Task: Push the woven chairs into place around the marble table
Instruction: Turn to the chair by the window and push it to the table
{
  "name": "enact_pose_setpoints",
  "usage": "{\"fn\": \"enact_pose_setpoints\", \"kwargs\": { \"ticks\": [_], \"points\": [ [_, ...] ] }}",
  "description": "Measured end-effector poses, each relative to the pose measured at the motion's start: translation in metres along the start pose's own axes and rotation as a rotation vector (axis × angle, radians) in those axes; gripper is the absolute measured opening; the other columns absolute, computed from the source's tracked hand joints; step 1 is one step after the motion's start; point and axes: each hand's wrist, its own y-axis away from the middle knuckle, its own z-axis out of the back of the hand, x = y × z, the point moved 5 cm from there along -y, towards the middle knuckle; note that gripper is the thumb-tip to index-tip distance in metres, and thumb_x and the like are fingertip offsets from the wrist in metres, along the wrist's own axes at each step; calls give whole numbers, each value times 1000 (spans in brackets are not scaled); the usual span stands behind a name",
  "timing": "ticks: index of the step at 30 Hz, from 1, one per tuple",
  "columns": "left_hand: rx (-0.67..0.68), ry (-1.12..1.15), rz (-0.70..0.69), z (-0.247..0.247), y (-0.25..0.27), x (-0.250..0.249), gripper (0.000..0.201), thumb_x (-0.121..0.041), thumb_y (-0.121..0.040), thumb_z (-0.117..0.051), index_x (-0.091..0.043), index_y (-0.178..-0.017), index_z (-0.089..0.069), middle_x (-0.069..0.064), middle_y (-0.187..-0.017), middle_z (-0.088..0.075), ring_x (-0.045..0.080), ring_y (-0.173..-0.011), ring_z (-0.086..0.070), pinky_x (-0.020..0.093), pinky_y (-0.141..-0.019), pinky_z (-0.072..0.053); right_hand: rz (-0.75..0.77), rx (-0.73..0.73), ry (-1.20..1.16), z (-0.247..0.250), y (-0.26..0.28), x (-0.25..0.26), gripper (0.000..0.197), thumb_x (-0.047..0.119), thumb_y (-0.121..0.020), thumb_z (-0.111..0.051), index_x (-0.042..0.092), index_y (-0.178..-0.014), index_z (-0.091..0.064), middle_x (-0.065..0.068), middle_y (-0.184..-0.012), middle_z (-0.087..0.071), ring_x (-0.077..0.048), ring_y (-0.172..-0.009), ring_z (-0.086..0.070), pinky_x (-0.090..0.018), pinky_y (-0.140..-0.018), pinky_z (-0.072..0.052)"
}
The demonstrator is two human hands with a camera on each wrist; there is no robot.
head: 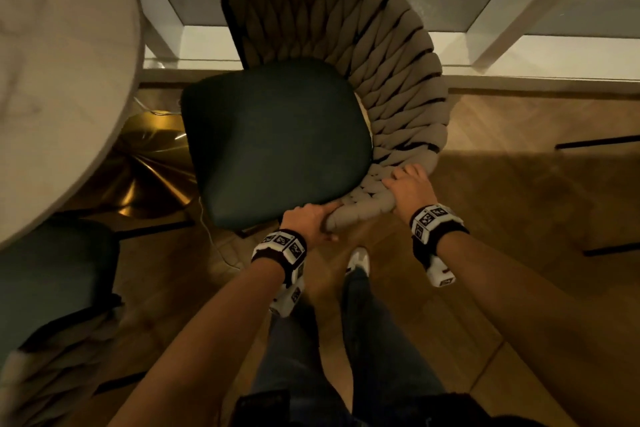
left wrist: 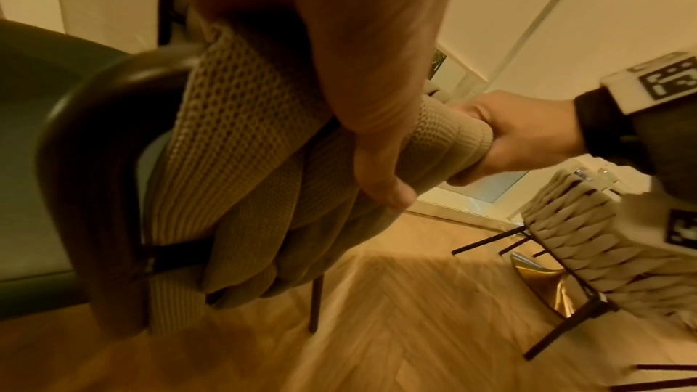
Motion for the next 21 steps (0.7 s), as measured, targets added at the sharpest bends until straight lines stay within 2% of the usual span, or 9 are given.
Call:
{"fn": "enact_pose_setpoints", "kwargs": {
  "ticks": [4,7,10,12,14,17,19,21],
  "points": [
    [7,-6,-39,8,2,11,73,-49,-79,-68,-45,-140,-29,5,-138,-54,32,-124,-52,47,-99,-48,-66,-14,-35,-8,7,11,44,19,-77,-67,16,-120,-58,-11,-121,-56,-32,-115,-46,-41,-107,-29],
    [-13,-20,-18,6,3,23,71,-47,-78,-70,-47,-138,-32,2,-138,-54,30,-125,-52,47,-99,-47,-98,-16,-96,-16,13,24,39,17,-77,-66,14,-115,-60,-12,-121,-55,-33,-112,-47,-42,-106,-29],
    [-20,-61,-7,8,4,33,68,-42,-81,-68,-45,-139,-33,2,-140,-52,29,-127,-49,47,-102,-42,-117,-6,-128,-20,13,35,41,23,-75,-70,14,-114,-61,-11,-122,-54,-34,-116,-46,-45,-112,-23],
    [-8,-93,11,9,2,38,66,-43,-83,-66,-46,-139,-30,1,-142,-51,30,-129,-47,51,-107,-37,-121,16,-148,-20,9,37,45,22,-73,-72,13,-115,-60,-12,-127,-51,-35,-121,-43,-46,-117,-16],
    [-23,-131,42,10,-1,39,65,-42,-85,-64,-45,-139,-29,0,-143,-49,32,-133,-42,61,-111,-26,-116,27,-168,-19,6,39,51,19,-71,-73,11,-118,-57,-13,-131,-47,-36,-124,-41,-46,-118,-14],
    [-129,-164,91,5,5,31,64,-36,-86,-63,-41,-139,-28,4,-141,-47,33,-135,-36,73,-110,-12,-111,0,-190,-17,7,38,67,20,-69,-75,11,-128,-45,-14,-134,-46,-36,-125,-41,-46,-117,-17],
    [-212,-172,117,-5,14,28,66,-35,-88,-60,-38,-142,-23,7,-140,-43,32,-136,-33,79,-106,-9,-93,-60,-182,-13,13,41,80,34,-64,-79,19,-132,-39,-12,-132,-51,-36,-122,-46,-52,-116,-16],
    [-268,-151,145,-12,18,28,62,-42,-91,-52,-36,-144,-19,8,-144,-36,32,-140,-26,82,-104,-5,-47,-115,-170,-10,20,50,78,50,-64,-76,33,-131,-39,-8,-133,-54,-38,-123,-47,-57,-112,-6]
  ]
}}
